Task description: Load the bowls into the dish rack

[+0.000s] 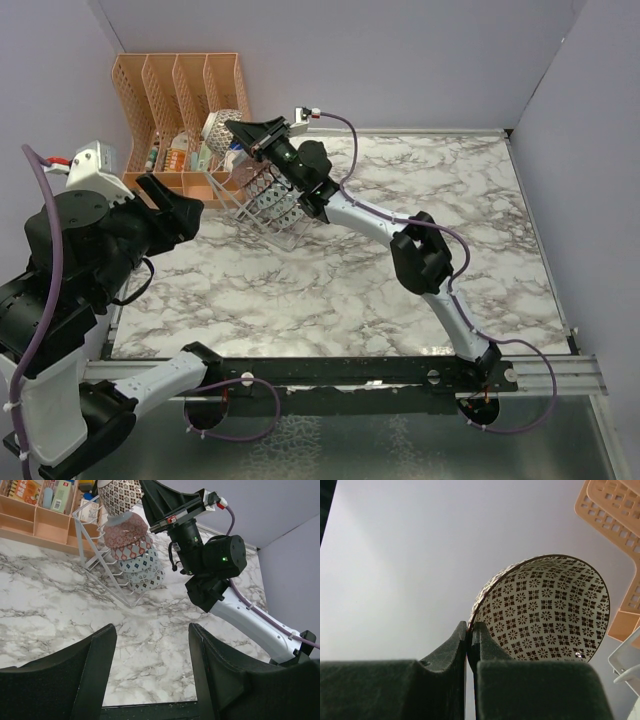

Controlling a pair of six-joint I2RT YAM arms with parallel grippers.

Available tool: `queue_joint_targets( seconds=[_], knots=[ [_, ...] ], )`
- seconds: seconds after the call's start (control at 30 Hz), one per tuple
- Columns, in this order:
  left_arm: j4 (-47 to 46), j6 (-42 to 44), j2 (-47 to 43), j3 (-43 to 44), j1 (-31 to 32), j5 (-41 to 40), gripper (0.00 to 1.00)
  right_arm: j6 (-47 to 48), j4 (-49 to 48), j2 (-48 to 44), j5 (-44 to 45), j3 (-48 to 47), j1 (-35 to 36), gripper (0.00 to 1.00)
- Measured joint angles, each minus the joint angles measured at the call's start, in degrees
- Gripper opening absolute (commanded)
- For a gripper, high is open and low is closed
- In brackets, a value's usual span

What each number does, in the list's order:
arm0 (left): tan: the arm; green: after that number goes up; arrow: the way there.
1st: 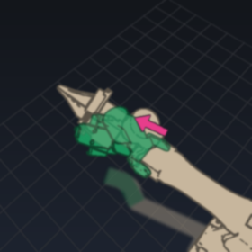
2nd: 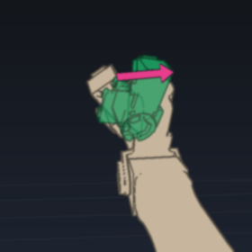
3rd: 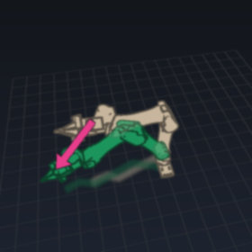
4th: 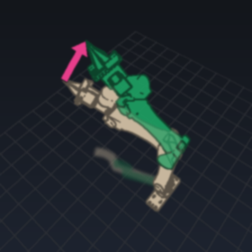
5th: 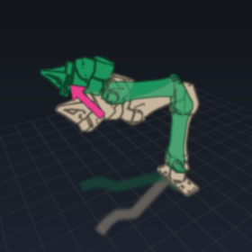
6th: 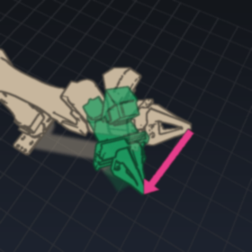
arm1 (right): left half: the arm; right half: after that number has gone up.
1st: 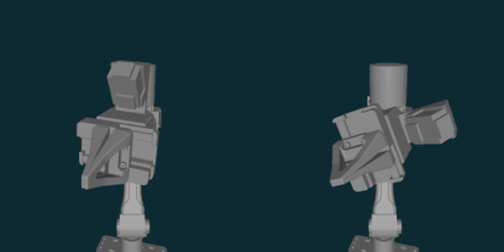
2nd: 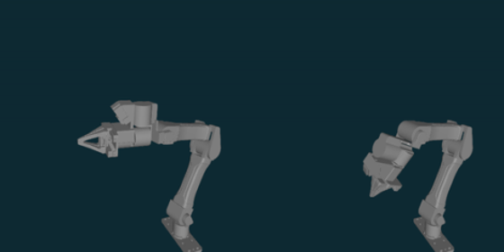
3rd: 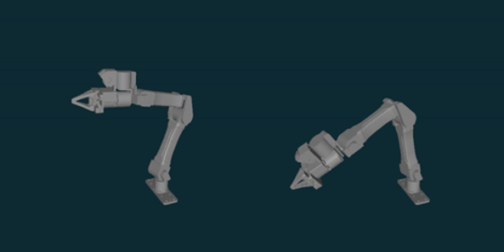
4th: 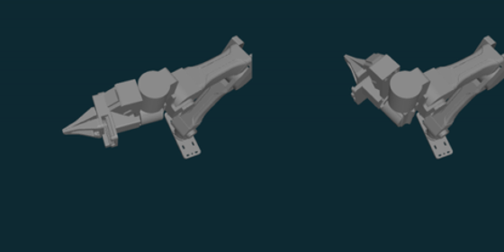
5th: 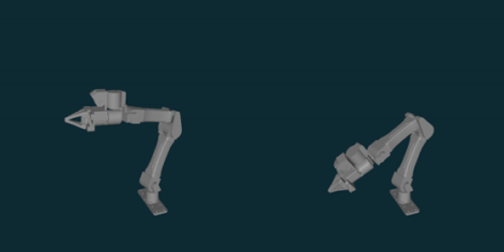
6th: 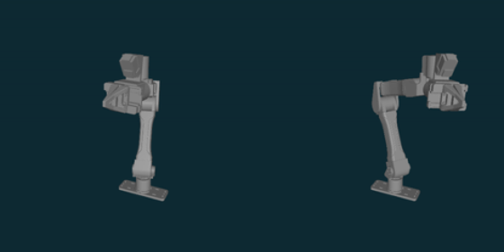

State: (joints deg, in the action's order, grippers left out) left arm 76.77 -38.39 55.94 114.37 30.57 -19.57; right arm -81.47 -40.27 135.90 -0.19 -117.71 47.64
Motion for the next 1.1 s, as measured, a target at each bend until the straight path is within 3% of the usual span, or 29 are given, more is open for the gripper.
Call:
queue_joint_targets(
  seconds=[0.4,1.1],
  knots=[
    [1.3,0.3,0.9,0.2,3.8,-1.5,0.63,-5.0,-2.6,0.0,3.1,5.0,0.0,0.01],
    [1.3,-2.0,-0.1,-2.2,7.5,-5.6,0.63,-8.8,0.9,3.2,2.7,3.4,-1.0,0.01]
  ],
)
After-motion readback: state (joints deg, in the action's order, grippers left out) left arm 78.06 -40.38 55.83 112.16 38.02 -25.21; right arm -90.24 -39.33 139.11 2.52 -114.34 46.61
